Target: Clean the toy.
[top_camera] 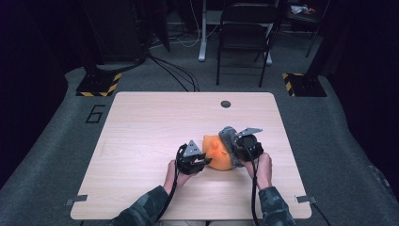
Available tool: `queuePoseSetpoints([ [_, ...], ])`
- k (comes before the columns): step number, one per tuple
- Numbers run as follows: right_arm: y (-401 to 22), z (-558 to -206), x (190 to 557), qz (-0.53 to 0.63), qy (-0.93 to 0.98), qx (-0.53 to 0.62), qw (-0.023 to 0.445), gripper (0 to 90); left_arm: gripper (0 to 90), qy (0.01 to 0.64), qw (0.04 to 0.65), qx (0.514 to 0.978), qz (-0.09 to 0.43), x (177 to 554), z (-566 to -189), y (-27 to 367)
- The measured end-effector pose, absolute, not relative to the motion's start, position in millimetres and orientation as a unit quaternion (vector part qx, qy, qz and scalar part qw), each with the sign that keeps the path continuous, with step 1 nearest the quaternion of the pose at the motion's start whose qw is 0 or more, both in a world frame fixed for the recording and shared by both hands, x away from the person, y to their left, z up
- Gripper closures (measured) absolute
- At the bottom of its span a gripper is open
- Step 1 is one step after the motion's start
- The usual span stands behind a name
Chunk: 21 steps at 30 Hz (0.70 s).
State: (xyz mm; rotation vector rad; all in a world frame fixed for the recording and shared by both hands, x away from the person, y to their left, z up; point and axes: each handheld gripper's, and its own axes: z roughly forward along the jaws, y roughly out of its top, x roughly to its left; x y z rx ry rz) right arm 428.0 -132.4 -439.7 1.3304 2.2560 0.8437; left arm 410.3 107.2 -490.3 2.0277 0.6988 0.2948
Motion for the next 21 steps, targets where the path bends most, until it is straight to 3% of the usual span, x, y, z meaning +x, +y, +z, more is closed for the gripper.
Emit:
queuePoseSetpoints([
  [14,-162.1,-493.8,443.4,0.247,0.792,0.537,0.153,72.6,71.8,0.29,0.473,0.824,0.118,412.3,-491.1,110.0],
  [21,-168.6,-464.0,438.9,0.272,0.78,0.532,0.184,73.5,71.6,0.299,0.476,0.82,0.112,413.7,-492.2,112.4],
])
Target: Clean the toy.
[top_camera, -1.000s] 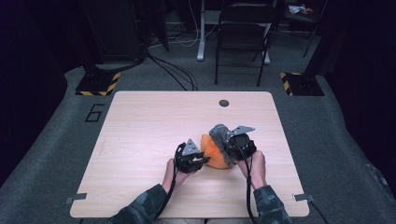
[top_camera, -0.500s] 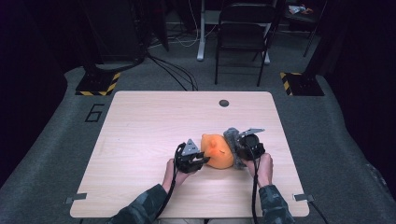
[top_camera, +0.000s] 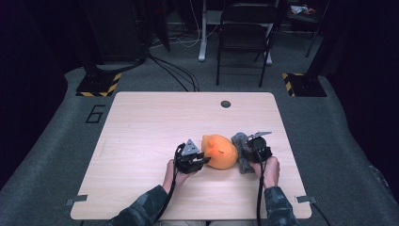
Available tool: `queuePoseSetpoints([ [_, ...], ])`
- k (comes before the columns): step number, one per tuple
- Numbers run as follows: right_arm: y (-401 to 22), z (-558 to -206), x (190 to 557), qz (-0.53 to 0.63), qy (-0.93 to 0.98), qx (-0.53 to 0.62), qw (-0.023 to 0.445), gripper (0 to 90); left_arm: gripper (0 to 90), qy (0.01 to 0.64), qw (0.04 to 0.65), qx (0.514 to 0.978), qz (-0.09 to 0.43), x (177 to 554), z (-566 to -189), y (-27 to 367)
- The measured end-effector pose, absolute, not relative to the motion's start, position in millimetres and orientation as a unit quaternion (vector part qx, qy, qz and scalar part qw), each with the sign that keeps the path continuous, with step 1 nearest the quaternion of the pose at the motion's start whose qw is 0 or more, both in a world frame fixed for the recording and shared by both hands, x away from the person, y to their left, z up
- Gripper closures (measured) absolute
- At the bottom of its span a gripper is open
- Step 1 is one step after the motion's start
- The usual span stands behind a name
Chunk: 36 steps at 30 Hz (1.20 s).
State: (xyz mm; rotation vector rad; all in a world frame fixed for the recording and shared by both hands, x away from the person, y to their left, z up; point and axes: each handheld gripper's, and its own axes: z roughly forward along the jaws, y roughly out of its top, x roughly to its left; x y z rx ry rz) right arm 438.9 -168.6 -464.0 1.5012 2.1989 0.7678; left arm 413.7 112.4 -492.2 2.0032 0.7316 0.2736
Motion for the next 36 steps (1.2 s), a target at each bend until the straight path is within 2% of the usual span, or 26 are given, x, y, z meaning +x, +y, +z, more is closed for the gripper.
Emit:
queuePoseSetpoints([
  [7,-157.5,-409.0,422.4,0.358,0.772,0.492,0.183,73.4,71.4,0.299,0.475,0.819,0.119,414.2,-492.3,112.6],
  [9,-142.5,-413.2,423.2,0.343,0.793,0.478,0.158,73.3,70.9,0.301,0.477,0.817,0.123,414.2,-492.8,112.7],
  [11,-129.3,-429.5,425.7,0.315,0.81,0.468,0.158,73.3,68.9,0.296,0.472,0.82,0.132,413.1,-493.6,113.0],
  [13,-124.8,-441.1,427.6,0.319,0.803,0.473,0.168,73.3,63.4,0.298,0.471,0.818,0.141,411.3,-493.7,113.6],
  [18,-127.0,-437.4,426.5,0.326,0.799,0.471,0.185,73.2,43.4,0.275,0.468,0.818,0.192,401.4,-484.8,105.6],
  [22,-122.1,-437.4,426.0,0.337,0.796,0.467,0.186,73.1,31.5,0.257,0.426,0.837,0.228,397.2,-490.1,92.1],
  [25,-117.5,-437.9,425.0,0.336,0.8,0.46,0.191,73.1,36.3,0.239,0.402,0.842,0.27,396.5,-497.4,88.1],
  [29,-116.5,-438.7,423.7,0.335,0.799,0.459,0.197,73.1,58.8,0.244,0.415,0.837,0.259,398.8,-497.6,90.9],
  [30,-118.2,-437.6,423.8,0.338,0.796,0.462,0.195,73.1,62.0,0.246,0.421,0.835,0.253,399.7,-496.9,92.0],
  [36,-127.1,-418.1,421.6,0.362,0.783,0.464,0.202,73.1,69.1,0.269,0.444,0.826,0.219,403.2,-483.7,99.3],
])
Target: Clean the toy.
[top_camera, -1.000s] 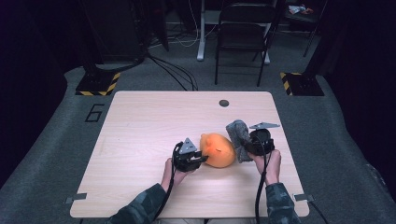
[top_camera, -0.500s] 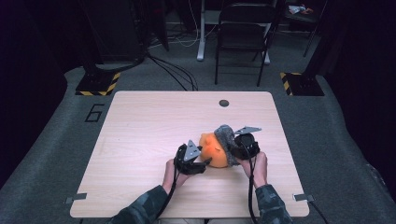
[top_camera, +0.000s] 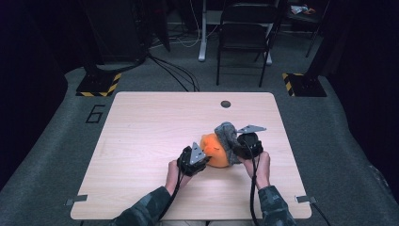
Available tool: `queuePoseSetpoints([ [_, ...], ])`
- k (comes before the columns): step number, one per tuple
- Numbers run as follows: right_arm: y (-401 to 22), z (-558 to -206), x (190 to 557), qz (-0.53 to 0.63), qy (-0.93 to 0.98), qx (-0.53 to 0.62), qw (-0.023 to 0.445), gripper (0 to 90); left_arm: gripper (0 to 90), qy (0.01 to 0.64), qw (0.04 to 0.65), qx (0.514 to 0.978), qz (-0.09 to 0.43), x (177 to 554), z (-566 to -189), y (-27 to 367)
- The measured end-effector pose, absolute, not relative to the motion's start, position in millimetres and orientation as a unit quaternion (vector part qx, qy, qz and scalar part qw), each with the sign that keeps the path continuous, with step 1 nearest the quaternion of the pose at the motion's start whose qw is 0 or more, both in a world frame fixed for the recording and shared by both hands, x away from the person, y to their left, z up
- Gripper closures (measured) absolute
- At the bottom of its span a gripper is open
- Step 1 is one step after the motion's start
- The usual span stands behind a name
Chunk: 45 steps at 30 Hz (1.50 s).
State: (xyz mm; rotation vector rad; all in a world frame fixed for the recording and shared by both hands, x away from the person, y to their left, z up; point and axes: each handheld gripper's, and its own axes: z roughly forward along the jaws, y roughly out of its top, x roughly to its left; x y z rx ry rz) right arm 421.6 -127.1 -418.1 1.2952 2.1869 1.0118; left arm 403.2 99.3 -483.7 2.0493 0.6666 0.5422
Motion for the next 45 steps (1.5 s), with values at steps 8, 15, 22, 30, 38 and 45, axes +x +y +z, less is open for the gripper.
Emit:
queuePoseSetpoints([
  [8,-103.7,-386.2,401.3,0.41,0.785,0.42,0.198,72.7,69.2,0.303,0.469,0.814,0.161,406.2,-469.7,105.3],
  [15,-83.8,-416.6,407.5,0.347,0.814,0.415,0.211,72.3,66.4,0.301,0.46,0.821,0.152,410.6,-477.4,105.3],
  [22,-95.9,-422.6,414.2,0.335,0.811,0.432,0.208,72.3,65.6,0.299,0.459,0.823,0.151,411.4,-479.3,106.0],
  [30,-115.0,-430.7,423.5,0.32,0.81,0.456,0.184,72.4,65.6,0.3,0.462,0.821,0.149,414.0,-481.6,108.1],
  [38,-134.0,-447.5,431.6,0.299,0.805,0.483,0.17,72.5,65.7,0.293,0.461,0.824,0.147,414.2,-482.1,106.8],
  [45,-151.3,-472.9,440.4,0.27,0.796,0.521,0.146,72.6,65.7,0.293,0.463,0.823,0.152,414.8,-483.1,107.5],
])
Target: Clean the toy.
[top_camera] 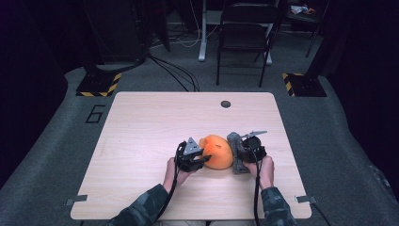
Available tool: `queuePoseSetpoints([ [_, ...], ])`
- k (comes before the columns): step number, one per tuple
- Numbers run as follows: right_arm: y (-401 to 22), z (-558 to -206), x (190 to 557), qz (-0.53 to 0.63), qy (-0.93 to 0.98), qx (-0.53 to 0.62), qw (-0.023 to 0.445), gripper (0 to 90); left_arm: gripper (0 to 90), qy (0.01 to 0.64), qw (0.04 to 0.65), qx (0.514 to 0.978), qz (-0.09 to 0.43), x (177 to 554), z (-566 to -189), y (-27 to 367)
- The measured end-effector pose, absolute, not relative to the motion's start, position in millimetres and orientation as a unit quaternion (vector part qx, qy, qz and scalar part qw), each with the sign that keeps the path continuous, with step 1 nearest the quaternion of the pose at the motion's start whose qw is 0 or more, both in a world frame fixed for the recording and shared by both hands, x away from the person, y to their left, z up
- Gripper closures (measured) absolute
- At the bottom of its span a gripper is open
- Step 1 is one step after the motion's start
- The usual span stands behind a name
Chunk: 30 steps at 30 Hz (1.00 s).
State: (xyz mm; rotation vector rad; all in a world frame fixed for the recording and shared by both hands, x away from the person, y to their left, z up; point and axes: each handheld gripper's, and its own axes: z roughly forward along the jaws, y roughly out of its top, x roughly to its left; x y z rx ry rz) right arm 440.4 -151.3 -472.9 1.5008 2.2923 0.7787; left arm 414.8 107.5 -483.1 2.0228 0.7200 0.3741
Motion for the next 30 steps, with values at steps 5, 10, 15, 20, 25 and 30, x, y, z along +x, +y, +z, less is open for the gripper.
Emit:
queuePoseSetpoints([
  [5,-157.0,-494.8,445.4,0.247,0.799,0.534,0.126,72.4,65.6,0.301,0.468,0.817,0.15,417.5,-484.3,110.9],
  [10,-161.8,-460.7,440.2,0.275,0.786,0.532,0.154,72.7,65.5,0.299,0.464,0.82,0.15,416.5,-483.7,110.6],
  [15,-155.9,-413.9,426.6,0.361,0.776,0.486,0.177,72.7,65.4,0.295,0.462,0.823,0.152,414.9,-483.5,109.3],
  [20,-117.1,-386.5,407.3,0.403,0.788,0.426,0.188,72.6,65.4,0.292,0.461,0.823,0.156,413.9,-482.8,108.3],
  [25,-85.5,-410.2,409.1,0.346,0.822,0.405,0.203,72.3,65.2,0.287,0.456,0.828,0.154,414.2,-482.7,108.9],
  [30,-90.2,-418.7,415.1,0.327,0.828,0.406,0.204,71.9,64.6,0.291,0.459,0.827,0.144,414.7,-483.9,111.7],
])
